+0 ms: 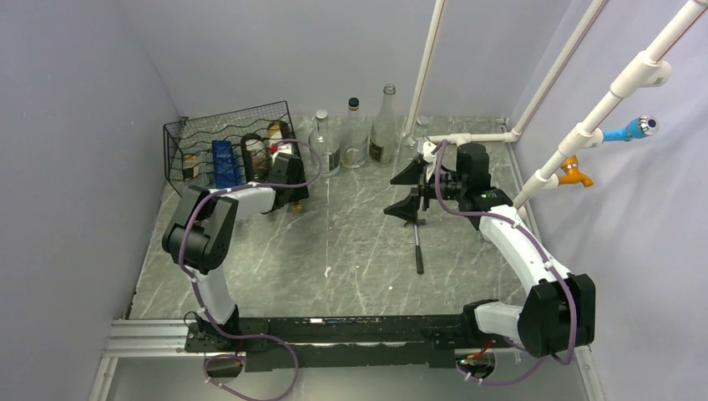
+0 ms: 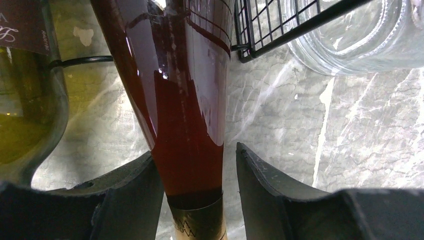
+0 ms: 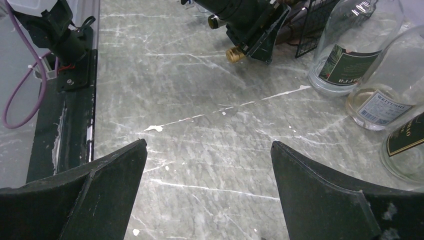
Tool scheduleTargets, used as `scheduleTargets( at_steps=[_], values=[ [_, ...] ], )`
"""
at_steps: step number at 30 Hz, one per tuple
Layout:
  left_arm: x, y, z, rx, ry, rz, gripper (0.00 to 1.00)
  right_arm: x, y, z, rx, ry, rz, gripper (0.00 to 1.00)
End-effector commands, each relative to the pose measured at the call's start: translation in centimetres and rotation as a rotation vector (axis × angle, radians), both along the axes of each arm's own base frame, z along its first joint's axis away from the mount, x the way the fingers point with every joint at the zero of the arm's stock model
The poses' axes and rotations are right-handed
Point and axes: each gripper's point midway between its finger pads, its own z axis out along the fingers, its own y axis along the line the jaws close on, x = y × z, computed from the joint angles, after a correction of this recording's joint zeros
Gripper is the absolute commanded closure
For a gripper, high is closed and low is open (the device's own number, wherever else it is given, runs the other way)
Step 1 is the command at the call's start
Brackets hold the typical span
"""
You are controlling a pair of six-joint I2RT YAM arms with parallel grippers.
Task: Take the wine bottle off the wine rack
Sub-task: Pick up the wine bottle from the wine rack.
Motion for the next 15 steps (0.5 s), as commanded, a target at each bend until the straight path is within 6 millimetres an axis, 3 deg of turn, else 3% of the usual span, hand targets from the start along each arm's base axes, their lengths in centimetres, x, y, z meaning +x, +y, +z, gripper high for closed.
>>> scheduleTargets(
  at_steps=[1, 15],
  values=[
    [0.3, -0.5, -0.7, 0.006, 0.015, 0.010, 0.44, 0.4, -0.1, 1.1, 0.003, -0.051, 0.008, 0.03],
    [0.2, -0.4, -1.7, 0.031, 0.029, 0.018, 0.47, 0.3, -0.1, 1.2, 0.002, -0.057, 0.008, 0.03]
  ],
)
